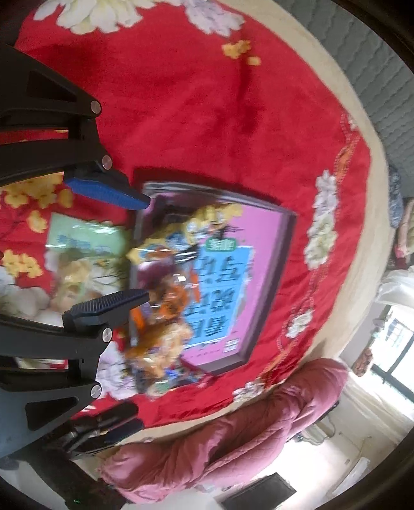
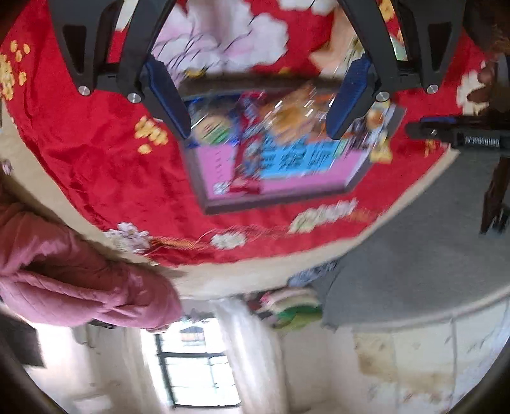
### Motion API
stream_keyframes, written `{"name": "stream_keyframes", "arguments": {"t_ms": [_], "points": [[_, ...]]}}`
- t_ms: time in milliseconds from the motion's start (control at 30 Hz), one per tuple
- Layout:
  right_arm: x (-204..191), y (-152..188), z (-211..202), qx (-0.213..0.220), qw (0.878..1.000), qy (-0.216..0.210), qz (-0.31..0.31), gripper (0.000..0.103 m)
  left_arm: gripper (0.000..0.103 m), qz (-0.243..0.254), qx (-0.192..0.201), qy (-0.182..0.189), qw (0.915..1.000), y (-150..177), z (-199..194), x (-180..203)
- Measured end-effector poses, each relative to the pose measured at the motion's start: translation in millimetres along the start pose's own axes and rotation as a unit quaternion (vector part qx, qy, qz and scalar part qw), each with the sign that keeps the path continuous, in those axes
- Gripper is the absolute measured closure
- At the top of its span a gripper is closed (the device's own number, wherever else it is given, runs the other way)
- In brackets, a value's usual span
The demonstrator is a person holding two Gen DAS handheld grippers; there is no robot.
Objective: Organize snacks
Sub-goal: 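Move both open grippers from the box to the remaining snacks on the bedspread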
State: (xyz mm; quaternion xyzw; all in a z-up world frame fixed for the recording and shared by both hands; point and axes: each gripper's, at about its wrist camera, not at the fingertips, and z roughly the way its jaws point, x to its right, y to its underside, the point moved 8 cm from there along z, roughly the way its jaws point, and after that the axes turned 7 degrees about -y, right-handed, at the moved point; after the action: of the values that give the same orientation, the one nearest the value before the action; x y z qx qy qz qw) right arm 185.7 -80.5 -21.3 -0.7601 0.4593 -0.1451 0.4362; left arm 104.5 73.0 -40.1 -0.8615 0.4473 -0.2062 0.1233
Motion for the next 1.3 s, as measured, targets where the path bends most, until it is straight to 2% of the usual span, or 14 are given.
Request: {"name": "stream_keyframes", "arguments": {"t_ms": [133,233,333,433,600,800,933,1133,1300], "points": [[-24.7,19.1,8.9,-0.057,0.998,-0.023,-0.02,0.017,0.05,-0.004,-0.024,0.006,0.9997,18.5,6.8,-3.5],[-28.0,37.9,18.9,-0.111,0.993,-0.021,-0.014,0.017,0.05,-0.01,-0.045,0.019,0.9987,32.9,13.7,-4.0],[-26.9,55.8,25.3,-0.147,0.989,-0.027,0.0,0.017,0.05,-0.012,-0.063,0.029,0.9975,43.8,20.9,-2.7],[-28.0,66.5,29.4,-0.166,0.986,-0.03,0.002,0.017,0.05,-0.023,-0.081,0.047,0.9954,51.9,28.0,-0.4],[-37.7,76.8,32.8,-0.183,0.982,-0.039,-0.01,0.017,0.047,-0.021,-0.091,0.048,0.9945,58.8,36.6,2.6],[-41.6,87.0,44.3,-0.206,0.977,-0.053,0.008,0.017,0.047,-0.018,-0.104,0.066,0.9922,63.2,49.6,13.6],[-44.9,91.6,51.1,-0.212,0.976,-0.055,0.011,0.018,0.047,-0.003,-0.105,0.062,0.9925,66.5,54.3,19.2],[-54.0,93.3,60.9,-0.215,0.975,-0.06,-0.002,0.031,0.047,0.023,-0.095,0.035,0.9946,65.8,57.5,19.9],[-65.2,97.3,66.3,-0.222,0.972,-0.081,-0.017,0.062,0.047,0.039,-0.098,0.024,0.9942,66.3,66.1,23.4]]}}
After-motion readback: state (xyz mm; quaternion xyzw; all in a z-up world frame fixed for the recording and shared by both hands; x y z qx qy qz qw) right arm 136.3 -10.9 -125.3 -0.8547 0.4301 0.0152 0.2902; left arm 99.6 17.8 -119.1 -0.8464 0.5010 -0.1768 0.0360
